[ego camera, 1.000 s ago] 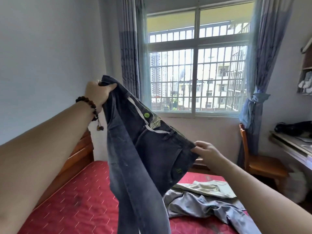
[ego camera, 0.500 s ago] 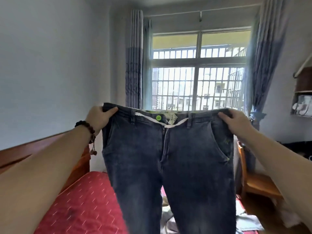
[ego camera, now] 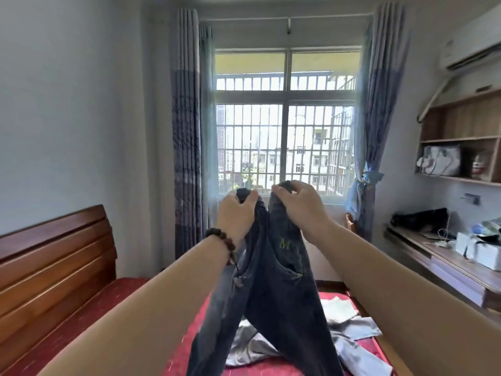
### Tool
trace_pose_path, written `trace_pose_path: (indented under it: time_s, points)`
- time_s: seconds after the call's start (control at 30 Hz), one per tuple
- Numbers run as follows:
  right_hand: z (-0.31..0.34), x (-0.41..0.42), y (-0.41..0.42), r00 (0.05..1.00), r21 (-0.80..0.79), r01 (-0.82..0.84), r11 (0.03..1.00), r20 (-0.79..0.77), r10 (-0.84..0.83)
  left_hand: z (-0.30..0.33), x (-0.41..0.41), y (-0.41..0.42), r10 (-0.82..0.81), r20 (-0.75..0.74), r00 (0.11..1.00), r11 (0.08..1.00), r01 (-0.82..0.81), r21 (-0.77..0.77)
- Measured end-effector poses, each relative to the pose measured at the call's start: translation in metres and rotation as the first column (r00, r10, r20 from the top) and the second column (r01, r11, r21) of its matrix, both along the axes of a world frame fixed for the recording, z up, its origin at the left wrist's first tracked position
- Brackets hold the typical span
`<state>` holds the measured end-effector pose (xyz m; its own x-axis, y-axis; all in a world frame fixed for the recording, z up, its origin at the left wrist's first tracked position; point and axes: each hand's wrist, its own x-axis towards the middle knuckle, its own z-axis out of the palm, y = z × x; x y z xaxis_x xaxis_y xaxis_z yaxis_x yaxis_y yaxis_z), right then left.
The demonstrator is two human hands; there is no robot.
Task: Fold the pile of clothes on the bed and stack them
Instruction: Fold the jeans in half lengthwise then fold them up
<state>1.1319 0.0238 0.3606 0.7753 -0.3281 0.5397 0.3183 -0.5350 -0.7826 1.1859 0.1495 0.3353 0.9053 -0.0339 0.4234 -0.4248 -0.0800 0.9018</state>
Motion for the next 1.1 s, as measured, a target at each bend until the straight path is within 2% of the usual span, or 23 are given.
trace_pose_path:
  time_s: [0.07,0.17,0.23,0.3,0.37,0.4,0.47,0.5,0.53,0.6,0.63,0.7,0.73,0.9,1.0,1.1]
  points:
    - [0.008,-0.019,0.010,0.994,-0.014,-0.054,0.998,-0.091,0.052,0.003,-0.019,-0.009,-0.041,0.011,0.999,0.998,0.040,0.045]
    - [0.020,-0.054,0.007,0.936,0.195,-0.213,0.957,-0.240,0.257,0.010,-0.052,-0.006,-0.099,-0.031,0.995,0.990,0.102,0.098]
    - [0.025,-0.080,0.000,0.880,0.319,-0.326,0.890,-0.241,0.408,0.016,-0.075,-0.003,-0.135,-0.031,0.990,0.981,0.138,0.139]
    - [0.025,-0.105,-0.012,0.836,0.347,-0.410,0.844,-0.226,0.499,0.020,-0.099,-0.003,-0.211,-0.011,0.977,0.970,0.211,0.118]
    - [0.023,-0.132,-0.026,0.869,0.261,-0.413,0.872,-0.174,0.464,0.027,-0.130,-0.002,-0.234,0.035,0.972,0.968,0.229,0.101]
    - [0.020,-0.146,-0.035,0.915,0.186,-0.363,0.913,-0.111,0.387,0.031,-0.146,-0.002,-0.219,0.042,0.975,0.973,0.216,0.078]
    - [0.012,-0.169,-0.060,0.994,-0.023,-0.097,0.995,0.054,0.098,0.038,-0.179,-0.001,-0.207,0.039,0.978,0.978,0.206,0.032]
    - [0.006,-0.179,-0.076,0.996,-0.073,0.017,0.997,0.085,-0.011,0.041,-0.197,0.000,-0.224,0.040,0.974,0.975,0.223,0.016]
    - [-0.001,-0.191,-0.090,0.999,-0.055,0.041,0.998,0.035,-0.039,0.045,-0.213,0.001,-0.249,0.048,0.967,0.968,0.250,0.001]
    - [-0.013,-0.216,-0.108,0.975,0.196,-0.123,0.973,-0.157,0.155,0.050,-0.245,0.003,-0.281,0.075,0.957,0.959,0.283,-0.020]
    - [-0.019,-0.226,-0.114,0.930,0.345,-0.231,0.910,-0.196,0.311,0.052,-0.260,0.004,-0.286,0.084,0.954,0.957,0.290,-0.028]
    - [-0.027,-0.249,-0.117,0.825,0.516,-0.396,0.760,-0.163,0.541,0.053,-0.286,0.007,-0.288,0.098,0.953,0.956,0.292,-0.021]
    - [-0.029,-0.259,-0.114,0.811,0.536,-0.436,0.723,-0.114,0.574,0.053,-0.297,0.009,-0.281,0.103,0.954,0.959,0.284,-0.018]
    - [-0.016,-0.299,-0.105,0.846,0.464,-0.500,0.731,0.082,0.527,0.050,-0.336,0.022,-0.174,0.103,0.979,0.984,0.178,-0.030]
    - [0.002,-0.321,-0.106,0.835,0.379,-0.535,0.755,0.103,0.540,0.047,-0.351,0.025,-0.166,0.074,0.983,0.983,0.171,-0.065]
    - [0.015,-0.336,-0.110,0.840,0.270,-0.532,0.802,0.053,0.540,0.045,-0.360,0.029,-0.250,-0.012,0.968,0.968,0.250,-0.010]
